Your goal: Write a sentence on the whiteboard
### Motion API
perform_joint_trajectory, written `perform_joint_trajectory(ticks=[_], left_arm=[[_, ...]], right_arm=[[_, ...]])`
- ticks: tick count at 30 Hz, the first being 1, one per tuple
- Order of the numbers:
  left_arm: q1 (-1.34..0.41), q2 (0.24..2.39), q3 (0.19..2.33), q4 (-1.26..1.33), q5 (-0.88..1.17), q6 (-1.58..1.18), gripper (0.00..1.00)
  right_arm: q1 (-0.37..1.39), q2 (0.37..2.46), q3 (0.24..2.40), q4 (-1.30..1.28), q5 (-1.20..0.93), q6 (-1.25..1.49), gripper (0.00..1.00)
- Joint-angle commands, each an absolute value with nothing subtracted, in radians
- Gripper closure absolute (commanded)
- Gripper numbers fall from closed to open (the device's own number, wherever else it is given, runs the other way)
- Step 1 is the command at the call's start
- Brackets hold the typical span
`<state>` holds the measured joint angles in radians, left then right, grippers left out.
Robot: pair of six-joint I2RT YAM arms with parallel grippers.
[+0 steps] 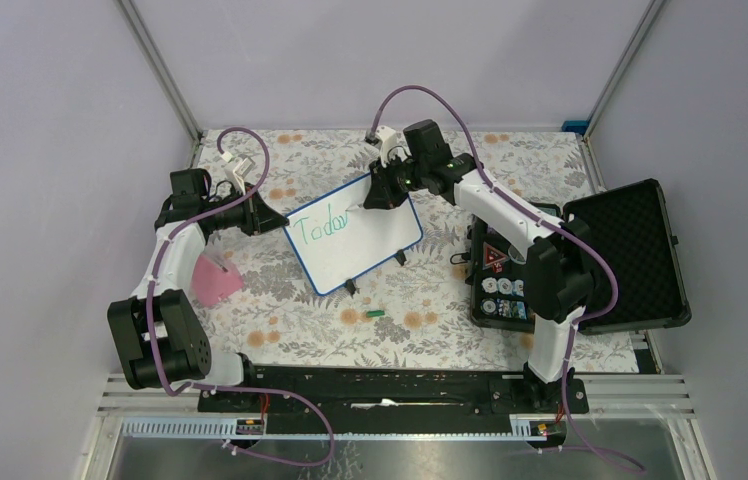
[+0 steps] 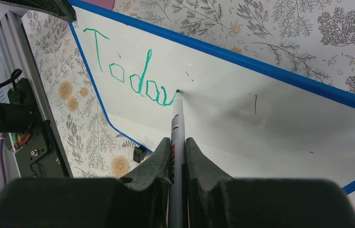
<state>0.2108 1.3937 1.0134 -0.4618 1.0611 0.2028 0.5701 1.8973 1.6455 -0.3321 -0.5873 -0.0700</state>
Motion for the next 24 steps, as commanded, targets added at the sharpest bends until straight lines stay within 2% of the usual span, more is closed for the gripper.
perform_joint_trajectory(ticks=[1, 24], left_arm=[[0.206, 1.368, 1.048, -0.437, 1.044, 0.233, 1.00], [0.206, 1.365, 1.046, -0.437, 1.042, 0.233, 1.00]], right_arm=[[0.561, 1.893, 1.636, -0.305, -0.569, -0.070, 1.00], [0.573, 1.870, 1.558, -0.303, -0.587, -0.082, 1.00]])
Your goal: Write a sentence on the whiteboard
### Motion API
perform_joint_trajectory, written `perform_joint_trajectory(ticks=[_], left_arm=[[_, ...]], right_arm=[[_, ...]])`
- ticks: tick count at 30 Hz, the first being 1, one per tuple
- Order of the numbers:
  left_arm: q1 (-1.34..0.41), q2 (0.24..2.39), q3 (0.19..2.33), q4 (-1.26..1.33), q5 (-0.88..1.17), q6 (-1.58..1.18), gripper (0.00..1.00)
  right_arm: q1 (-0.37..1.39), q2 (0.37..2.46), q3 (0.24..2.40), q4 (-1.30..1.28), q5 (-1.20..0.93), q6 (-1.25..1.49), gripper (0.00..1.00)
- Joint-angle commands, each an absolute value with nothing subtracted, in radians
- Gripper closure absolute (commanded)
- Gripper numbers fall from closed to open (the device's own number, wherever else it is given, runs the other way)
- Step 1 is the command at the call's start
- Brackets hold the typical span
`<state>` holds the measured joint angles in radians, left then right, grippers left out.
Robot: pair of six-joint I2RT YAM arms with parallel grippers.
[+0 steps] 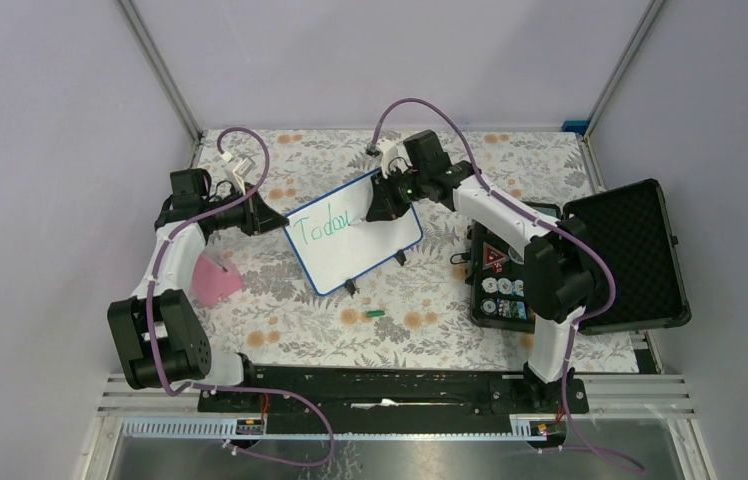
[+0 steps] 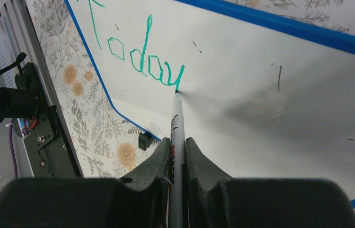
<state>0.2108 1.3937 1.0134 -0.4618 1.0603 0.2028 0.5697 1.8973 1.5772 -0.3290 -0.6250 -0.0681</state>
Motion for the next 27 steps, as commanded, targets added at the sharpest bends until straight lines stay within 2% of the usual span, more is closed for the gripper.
perform_joint_trajectory(ticks=[1, 17, 27], left_arm=[[0.207, 1.366, 1.046, -0.437, 1.042, 0.233, 1.00], [0.206, 1.365, 1.045, -0.437, 1.039, 0.233, 1.00], [0.206, 1.365, 1.048, -0.437, 1.035, 0.233, 1.00]], right_arm=[[0.574, 1.868, 1.556, -0.303, -0.589, -0.082, 1.00], [0.619, 1.880, 1.584, -0.303, -0.603, -0.074, 1.00], [0.620, 1.773, 1.562, -0.310, -0.676, -0.050, 1.00]])
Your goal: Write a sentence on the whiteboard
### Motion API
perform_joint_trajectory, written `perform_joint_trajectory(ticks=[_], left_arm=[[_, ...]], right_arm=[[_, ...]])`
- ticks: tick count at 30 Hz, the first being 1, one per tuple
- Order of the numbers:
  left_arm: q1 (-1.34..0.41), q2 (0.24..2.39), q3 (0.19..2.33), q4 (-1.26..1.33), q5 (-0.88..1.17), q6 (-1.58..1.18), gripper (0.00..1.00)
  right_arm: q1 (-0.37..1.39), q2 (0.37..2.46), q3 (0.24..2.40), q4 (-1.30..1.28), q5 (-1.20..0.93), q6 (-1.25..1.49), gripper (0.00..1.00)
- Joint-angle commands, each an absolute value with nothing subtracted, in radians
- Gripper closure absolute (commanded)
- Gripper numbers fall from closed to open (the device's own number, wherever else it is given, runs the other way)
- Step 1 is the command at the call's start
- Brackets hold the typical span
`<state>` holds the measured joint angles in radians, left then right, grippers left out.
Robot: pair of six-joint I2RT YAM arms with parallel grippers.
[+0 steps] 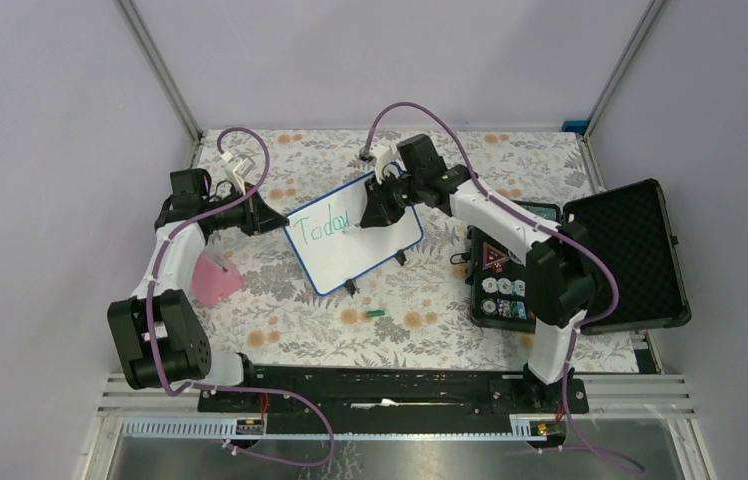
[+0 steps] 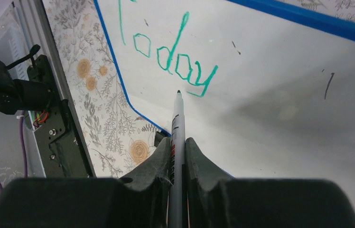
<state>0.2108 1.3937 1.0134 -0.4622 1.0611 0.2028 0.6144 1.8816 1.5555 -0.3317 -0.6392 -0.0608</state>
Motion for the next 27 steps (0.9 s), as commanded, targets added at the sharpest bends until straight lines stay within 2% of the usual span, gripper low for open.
perform_joint_trajectory(ticks=[1, 10, 27], left_arm=[[0.205, 1.366, 1.049, -0.437, 1.034, 0.233, 1.00], [0.207, 1.354, 1.047, -0.437, 1.032, 0.234, 0.84], [0.206, 1.337, 1.036, -0.451, 1.054, 0.241, 0.76]], right_arm=[[0.619, 1.764, 1.558, -0.314, -0.678, -0.053, 1.00], [0.568, 1.747, 1.534, -0.315, -0.676, -0.063, 1.00], [0.502, 1.720, 1.460, -0.282, -0.697, -0.074, 1.00]])
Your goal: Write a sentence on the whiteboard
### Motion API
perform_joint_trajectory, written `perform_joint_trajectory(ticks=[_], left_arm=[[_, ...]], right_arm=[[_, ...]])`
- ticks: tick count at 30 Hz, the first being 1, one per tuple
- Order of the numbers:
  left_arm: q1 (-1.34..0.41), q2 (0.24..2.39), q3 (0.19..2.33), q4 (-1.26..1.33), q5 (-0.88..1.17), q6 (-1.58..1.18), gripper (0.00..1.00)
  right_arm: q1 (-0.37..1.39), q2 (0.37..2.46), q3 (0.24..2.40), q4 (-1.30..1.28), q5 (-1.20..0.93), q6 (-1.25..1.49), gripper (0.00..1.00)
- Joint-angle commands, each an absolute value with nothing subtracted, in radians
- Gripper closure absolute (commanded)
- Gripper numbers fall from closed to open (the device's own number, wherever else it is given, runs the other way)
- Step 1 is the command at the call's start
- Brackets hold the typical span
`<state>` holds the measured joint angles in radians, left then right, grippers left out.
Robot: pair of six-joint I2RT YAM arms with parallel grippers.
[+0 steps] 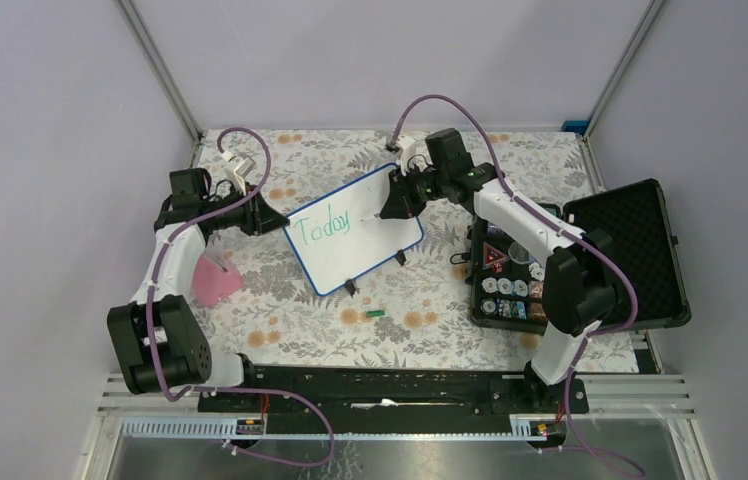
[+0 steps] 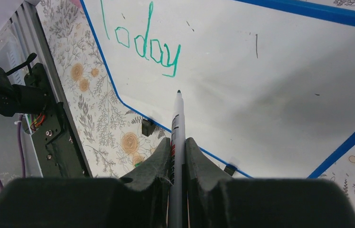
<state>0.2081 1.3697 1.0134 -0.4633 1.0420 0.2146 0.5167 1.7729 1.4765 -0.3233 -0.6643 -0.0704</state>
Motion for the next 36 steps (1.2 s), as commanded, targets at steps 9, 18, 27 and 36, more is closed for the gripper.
perform_joint_trajectory(ticks=[9, 18, 27, 36], left_arm=[[0.200, 1.357, 1.032, -0.451, 1.056, 0.251, 0.75], [0.192, 1.376, 1.040, -0.451, 1.054, 0.256, 0.81], [0.188, 1.382, 1.046, -0.451, 1.050, 0.258, 0.92], [0.186, 1.397, 1.065, -0.451, 1.043, 0.263, 1.00]], right_arm=[[0.488, 1.736, 1.453, -0.232, -0.722, -0.048, 1.00], [0.485, 1.771, 1.473, -0.210, -0.737, -0.034, 1.00], [0.486, 1.787, 1.479, -0.186, -0.742, -0.020, 1.00], [0.487, 1.799, 1.498, -0.189, -0.765, -0.048, 1.00]])
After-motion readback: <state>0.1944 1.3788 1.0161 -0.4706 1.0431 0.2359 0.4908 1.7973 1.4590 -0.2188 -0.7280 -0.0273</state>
